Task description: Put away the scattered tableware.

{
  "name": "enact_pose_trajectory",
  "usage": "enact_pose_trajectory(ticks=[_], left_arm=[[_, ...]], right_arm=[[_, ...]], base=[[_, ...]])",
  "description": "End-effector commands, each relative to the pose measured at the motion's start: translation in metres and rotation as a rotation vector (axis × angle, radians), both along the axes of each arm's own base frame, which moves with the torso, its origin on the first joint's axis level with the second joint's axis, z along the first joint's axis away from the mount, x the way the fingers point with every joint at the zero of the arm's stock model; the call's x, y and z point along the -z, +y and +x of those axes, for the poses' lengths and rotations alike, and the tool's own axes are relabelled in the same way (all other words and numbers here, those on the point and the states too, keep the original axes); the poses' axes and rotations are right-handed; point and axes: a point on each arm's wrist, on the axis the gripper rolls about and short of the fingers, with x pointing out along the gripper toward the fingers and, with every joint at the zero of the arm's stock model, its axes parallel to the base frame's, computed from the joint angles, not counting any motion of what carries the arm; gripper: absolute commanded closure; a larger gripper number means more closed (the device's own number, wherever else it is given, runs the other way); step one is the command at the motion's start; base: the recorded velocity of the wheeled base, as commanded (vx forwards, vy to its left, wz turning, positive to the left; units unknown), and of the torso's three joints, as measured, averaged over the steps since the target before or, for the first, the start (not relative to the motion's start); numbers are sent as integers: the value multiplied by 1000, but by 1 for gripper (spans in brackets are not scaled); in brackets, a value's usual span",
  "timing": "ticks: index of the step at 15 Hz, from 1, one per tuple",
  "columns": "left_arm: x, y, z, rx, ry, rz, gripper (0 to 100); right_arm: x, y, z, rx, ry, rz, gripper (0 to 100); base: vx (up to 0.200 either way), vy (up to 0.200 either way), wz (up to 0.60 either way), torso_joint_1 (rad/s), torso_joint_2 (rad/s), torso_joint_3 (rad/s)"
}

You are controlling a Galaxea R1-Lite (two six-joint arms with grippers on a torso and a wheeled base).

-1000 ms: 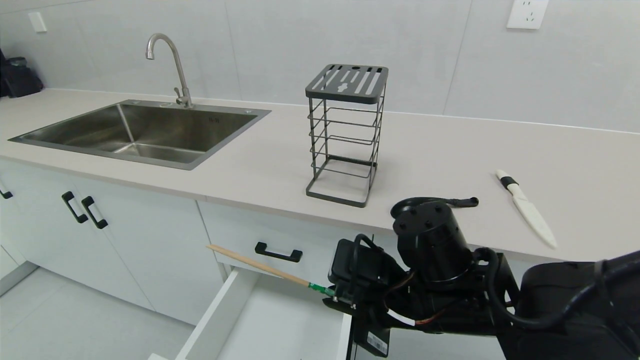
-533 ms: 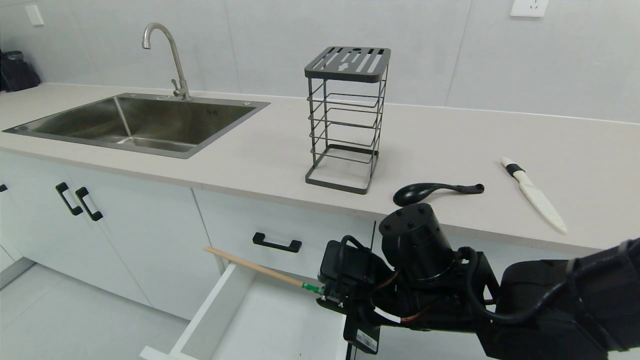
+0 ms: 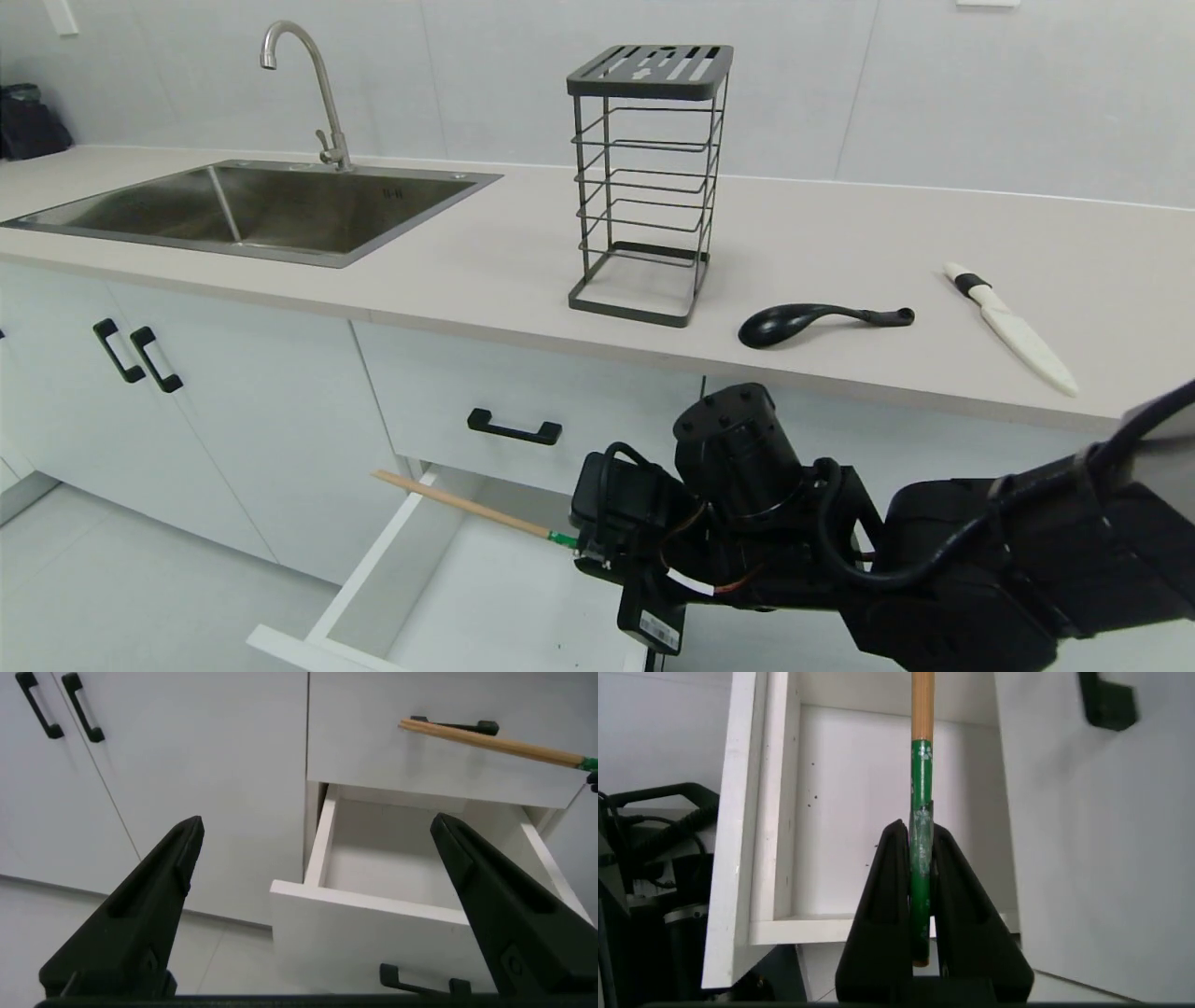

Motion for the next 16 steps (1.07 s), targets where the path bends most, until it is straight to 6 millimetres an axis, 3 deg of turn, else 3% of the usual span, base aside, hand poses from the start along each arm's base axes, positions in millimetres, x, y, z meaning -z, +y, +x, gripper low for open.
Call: enact_pose_trajectory(ticks=[1,6,16], left_arm=[[0,0,0,0,1,0,0],[0,0,0,0,1,0,0],[0,0,0,0,1,0,0]], right_arm=[[3,10,-3,-24,0,-1,100],[8,17,-14,-35,-20,-47,100],[26,50,18,19,37,-186,100]], base=[[0,0,0,-178,276,129],[0,0,0,-43,100,50],[0,0,0,-1,5,3]])
